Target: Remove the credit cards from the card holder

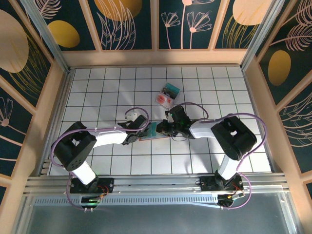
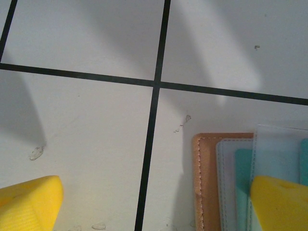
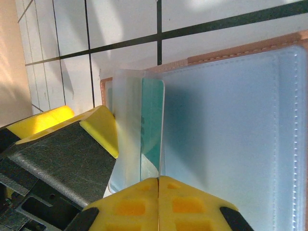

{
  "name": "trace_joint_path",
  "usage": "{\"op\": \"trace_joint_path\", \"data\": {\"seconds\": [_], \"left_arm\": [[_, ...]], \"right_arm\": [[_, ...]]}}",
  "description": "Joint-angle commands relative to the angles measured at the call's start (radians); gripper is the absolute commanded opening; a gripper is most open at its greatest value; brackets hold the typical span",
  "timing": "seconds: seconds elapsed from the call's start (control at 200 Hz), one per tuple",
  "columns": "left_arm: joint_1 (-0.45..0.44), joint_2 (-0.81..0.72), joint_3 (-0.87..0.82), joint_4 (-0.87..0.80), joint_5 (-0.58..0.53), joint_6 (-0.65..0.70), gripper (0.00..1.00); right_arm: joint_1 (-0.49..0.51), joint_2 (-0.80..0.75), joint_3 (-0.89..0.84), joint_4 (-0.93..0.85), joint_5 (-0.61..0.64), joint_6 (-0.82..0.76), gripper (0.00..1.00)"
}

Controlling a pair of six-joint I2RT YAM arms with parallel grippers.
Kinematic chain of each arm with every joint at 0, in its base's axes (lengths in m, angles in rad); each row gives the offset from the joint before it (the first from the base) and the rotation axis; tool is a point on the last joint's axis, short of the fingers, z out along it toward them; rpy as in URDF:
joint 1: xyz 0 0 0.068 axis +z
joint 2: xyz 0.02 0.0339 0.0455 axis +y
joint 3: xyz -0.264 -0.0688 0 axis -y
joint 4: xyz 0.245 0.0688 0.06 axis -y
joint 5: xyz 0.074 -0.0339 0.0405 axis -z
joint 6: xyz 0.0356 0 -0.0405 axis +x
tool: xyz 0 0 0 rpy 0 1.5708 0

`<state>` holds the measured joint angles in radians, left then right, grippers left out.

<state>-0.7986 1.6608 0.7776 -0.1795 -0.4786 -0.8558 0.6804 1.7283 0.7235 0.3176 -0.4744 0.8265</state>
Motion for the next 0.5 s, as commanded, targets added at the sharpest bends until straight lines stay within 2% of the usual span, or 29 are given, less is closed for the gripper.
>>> {"op": "trace_joint_path", "data": {"seconds": [0.0,0.23,0.495], "left_arm": [[0.007,0.040,-0.042,-0.109,0.016,0.010,0.99],[0.008,0.042,-0.044,-0.097,0.028,0.012,0.99],[0.007,0.045,-0.049,-0.078,0.047,0.012,0.99]], "right_arm": [[-0.006,-0.013,-0.013,0.056,-0.035,0.019,0.14],[-0.005,0.032,-0.028,0.209,-0.095,0.080,0.16],[-0.005,0.069,-0.009,0.223,-0.089,0.082,0.17]]}}
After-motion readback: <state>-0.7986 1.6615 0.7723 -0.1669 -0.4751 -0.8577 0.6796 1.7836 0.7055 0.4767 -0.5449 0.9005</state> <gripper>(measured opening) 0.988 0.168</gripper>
